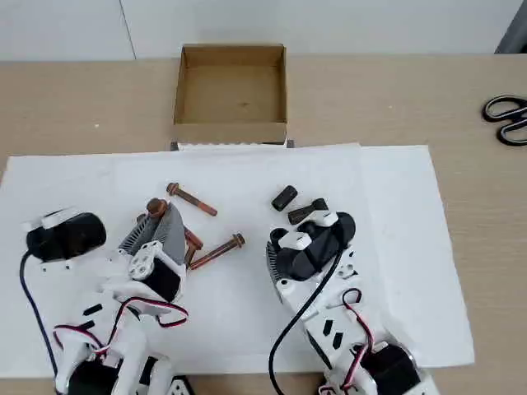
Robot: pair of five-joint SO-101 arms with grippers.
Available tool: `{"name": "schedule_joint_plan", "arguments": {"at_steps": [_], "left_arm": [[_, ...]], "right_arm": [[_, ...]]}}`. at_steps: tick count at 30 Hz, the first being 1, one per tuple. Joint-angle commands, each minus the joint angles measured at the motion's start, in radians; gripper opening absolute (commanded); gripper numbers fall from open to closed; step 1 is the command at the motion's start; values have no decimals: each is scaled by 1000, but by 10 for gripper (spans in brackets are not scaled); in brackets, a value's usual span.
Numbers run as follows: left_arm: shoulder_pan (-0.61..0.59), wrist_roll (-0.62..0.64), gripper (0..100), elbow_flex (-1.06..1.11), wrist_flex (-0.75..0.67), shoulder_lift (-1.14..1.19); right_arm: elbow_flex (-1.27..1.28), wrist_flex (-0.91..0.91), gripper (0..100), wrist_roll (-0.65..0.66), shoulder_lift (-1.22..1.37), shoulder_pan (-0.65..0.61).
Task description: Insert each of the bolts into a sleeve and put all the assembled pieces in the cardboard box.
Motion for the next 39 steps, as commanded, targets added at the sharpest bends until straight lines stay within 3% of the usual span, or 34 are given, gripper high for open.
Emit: {"name": "schedule_joint_plan", "arguments": {"at_steps": [1, 10, 16, 39], "left_arm": [[6, 32, 6, -16, -89, -6], [141, 43, 6, -15, -117, -6], [207, 43, 6, -15, -117, -6], [265, 41, 6, 21, -123, -6]], "right_arm": [[12, -45, 4, -6, -5, -39], [41, -96, 4, 0, -5, -166], [35, -96, 4, 86, -5, -188], [34, -150, 4, 91, -5, -189]]}}
